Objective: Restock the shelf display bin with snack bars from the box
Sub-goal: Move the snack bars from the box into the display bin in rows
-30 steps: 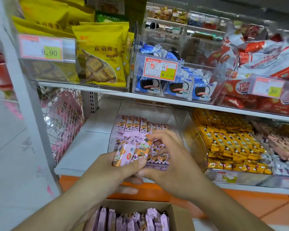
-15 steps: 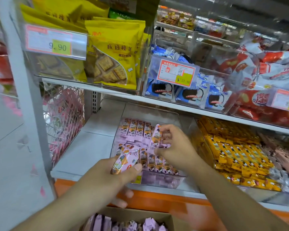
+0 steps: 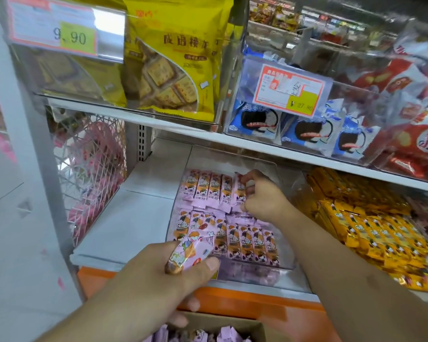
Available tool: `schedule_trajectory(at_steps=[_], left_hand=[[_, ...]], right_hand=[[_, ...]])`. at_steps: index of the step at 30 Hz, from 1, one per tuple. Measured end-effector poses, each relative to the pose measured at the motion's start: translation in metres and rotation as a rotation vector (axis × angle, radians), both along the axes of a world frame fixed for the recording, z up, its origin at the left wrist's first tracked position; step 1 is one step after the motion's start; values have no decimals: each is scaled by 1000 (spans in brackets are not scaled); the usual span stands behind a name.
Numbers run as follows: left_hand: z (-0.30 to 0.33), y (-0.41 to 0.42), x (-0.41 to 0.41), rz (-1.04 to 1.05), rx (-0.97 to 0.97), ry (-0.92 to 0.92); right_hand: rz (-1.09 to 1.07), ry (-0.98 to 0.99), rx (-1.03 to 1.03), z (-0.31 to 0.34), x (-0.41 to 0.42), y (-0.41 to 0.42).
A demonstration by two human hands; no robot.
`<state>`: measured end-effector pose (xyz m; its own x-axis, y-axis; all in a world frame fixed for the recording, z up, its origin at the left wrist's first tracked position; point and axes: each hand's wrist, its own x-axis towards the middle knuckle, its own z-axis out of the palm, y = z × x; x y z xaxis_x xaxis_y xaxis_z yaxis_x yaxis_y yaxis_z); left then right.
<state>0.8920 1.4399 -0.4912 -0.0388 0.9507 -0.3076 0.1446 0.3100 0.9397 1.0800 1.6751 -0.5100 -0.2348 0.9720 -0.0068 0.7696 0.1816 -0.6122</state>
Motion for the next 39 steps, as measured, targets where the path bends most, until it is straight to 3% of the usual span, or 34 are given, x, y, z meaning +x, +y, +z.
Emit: schedule_trajectory(at_steps=[9, 14, 17, 20, 24, 27, 30, 33, 36, 39], left_hand=[[5, -6, -3, -9, 15, -4], [8, -5, -5, -5, 43, -23], [10, -6, -5, -34, 77, 78], [11, -6, -2, -40, 101, 94], [1, -6, 1, -105, 125, 120], [4, -11, 9, -202, 153, 143], [13, -18, 19, -240, 161, 145], [13, -19, 24, -129, 219, 93], [15, -17, 24, -17, 271, 30], [20, -20, 21, -182, 340, 128]], right_hand=[[-20, 58, -58, -11, 3, -5], [-20, -14, 36, -10, -3, -13], [4, -99, 27, 2, -5, -30], [22, 105, 42, 25, -3, -67], [187, 493, -180, 59, 8, -137], [276, 554, -234, 65, 17, -176], [178, 643, -227, 58, 28, -184], [113, 781, -287, 55, 39, -183], [91, 765, -283, 52, 50, -182], [90, 773, -316, 50, 56, -179]])
